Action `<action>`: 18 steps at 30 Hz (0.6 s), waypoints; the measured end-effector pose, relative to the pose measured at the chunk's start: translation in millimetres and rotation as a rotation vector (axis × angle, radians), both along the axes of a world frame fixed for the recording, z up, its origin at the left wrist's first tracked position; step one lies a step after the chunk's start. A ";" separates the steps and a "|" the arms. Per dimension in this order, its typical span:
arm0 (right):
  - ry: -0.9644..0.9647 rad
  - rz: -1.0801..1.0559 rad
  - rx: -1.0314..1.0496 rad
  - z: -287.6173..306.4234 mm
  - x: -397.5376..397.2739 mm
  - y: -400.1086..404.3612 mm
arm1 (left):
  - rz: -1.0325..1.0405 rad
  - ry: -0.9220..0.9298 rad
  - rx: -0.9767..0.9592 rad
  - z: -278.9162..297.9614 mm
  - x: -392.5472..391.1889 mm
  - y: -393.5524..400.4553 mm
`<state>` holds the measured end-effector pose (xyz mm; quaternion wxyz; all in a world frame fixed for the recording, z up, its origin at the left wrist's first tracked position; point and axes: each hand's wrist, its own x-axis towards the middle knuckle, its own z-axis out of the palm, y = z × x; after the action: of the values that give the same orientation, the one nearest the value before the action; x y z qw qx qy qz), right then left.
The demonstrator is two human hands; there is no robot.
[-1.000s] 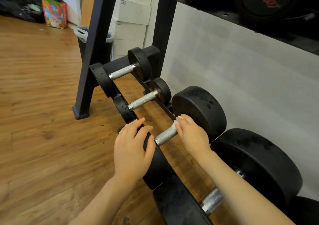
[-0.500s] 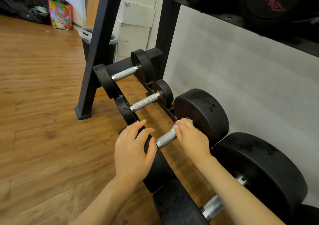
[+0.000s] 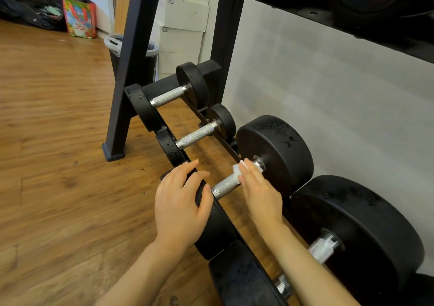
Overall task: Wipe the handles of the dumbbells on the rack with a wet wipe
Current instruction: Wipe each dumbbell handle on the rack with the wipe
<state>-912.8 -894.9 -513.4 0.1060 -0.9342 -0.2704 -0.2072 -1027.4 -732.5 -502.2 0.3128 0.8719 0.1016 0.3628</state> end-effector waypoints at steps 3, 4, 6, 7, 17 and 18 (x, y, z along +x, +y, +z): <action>0.013 -0.048 0.076 1.3 3.1 0.0 | -0.002 0.003 -0.004 0.5 0.0 -0.3; 0.023 -0.002 0.078 -0.7 2.5 1.2 | -0.004 0.003 -0.006 1.0 0.0 -0.3; 0.041 0.089 0.054 -4.9 0.8 2.1 | -0.003 0.005 -0.003 1.7 -0.1 -0.3; 0.038 0.084 0.049 -5.8 0.6 1.4 | -0.002 0.005 0.000 1.7 -0.2 -0.3; -0.014 0.126 0.083 -7.7 6.7 -4.9 | 0.001 0.005 0.008 3.7 -0.3 -0.3; 0.001 0.056 0.116 -5.4 9.4 -7.0 | 0.000 0.005 0.008 3.4 -0.4 -0.3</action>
<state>-903.4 -901.9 -518.8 0.1661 -0.9186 -0.2839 -0.2192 -1027.8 -732.7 -498.8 0.3089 0.8740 0.1011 0.3611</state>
